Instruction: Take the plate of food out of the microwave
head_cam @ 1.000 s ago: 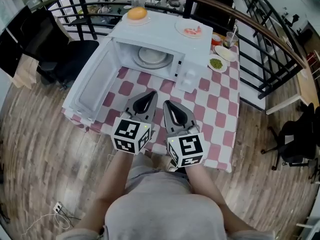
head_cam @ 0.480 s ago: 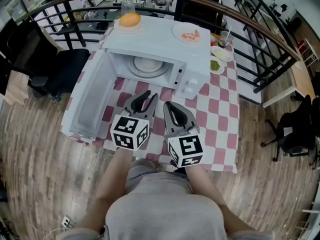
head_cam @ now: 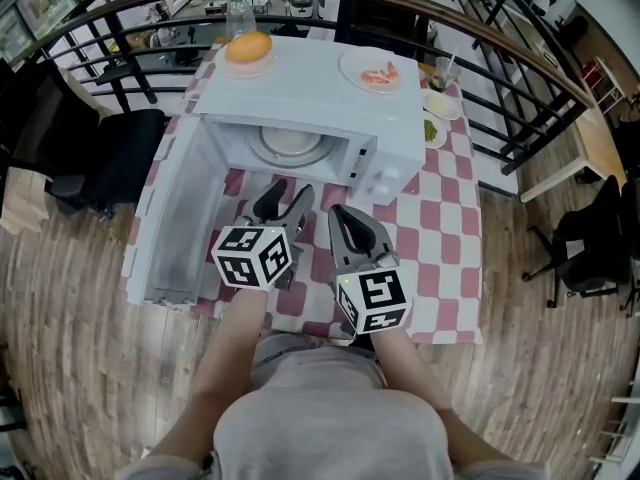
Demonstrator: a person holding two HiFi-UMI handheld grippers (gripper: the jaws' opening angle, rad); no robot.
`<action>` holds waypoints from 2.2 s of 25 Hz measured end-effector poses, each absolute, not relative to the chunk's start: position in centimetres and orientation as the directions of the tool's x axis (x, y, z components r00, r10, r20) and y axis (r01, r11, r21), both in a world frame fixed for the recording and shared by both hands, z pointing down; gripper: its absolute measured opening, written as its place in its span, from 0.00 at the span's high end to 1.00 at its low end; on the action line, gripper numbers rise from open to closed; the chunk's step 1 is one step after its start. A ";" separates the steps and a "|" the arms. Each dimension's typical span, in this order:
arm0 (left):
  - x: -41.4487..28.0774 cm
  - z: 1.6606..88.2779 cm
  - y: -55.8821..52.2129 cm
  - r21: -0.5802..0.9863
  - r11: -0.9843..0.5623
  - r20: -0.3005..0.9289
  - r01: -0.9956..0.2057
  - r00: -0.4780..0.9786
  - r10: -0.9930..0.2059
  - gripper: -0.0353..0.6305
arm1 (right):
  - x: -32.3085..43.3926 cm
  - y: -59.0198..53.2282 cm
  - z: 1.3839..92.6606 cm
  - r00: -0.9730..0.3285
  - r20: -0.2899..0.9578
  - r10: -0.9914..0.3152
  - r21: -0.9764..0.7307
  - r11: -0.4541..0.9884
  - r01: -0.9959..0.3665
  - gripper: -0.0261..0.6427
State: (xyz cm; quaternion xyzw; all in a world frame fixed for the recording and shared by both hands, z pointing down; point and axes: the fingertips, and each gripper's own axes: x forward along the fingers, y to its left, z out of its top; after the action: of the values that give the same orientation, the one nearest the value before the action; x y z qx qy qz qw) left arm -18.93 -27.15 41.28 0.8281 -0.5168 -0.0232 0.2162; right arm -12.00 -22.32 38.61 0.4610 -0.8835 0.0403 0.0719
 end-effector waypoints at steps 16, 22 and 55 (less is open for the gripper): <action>-22.5 50.4 -33.6 0.734 -0.078 0.327 -0.675 0.452 -0.830 0.43 | -14.0 -24.9 41.8 -0.549 0.240 -0.801 -0.020 0.561 -0.827 0.93; -23.6 54.3 -35.4 0.809 0.126 0.417 -0.574 0.411 -0.810 0.42 | -14.1 -25.2 42.5 -0.540 0.265 -0.799 -0.009 0.558 -0.830 0.93; -25.6 60.4 -41.4 0.731 0.605 0.674 -0.315 0.198 -0.712 0.40 | -12.6 -27.9 46.6 -0.479 0.371 -0.796 -0.038 0.502 -0.864 0.93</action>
State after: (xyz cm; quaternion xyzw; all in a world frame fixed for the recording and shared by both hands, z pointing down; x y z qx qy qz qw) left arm -25.61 -41.41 60.39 0.4178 -0.6148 -0.1522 0.6514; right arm -12.56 -27.87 46.63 0.4867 -0.8527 0.1105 0.1545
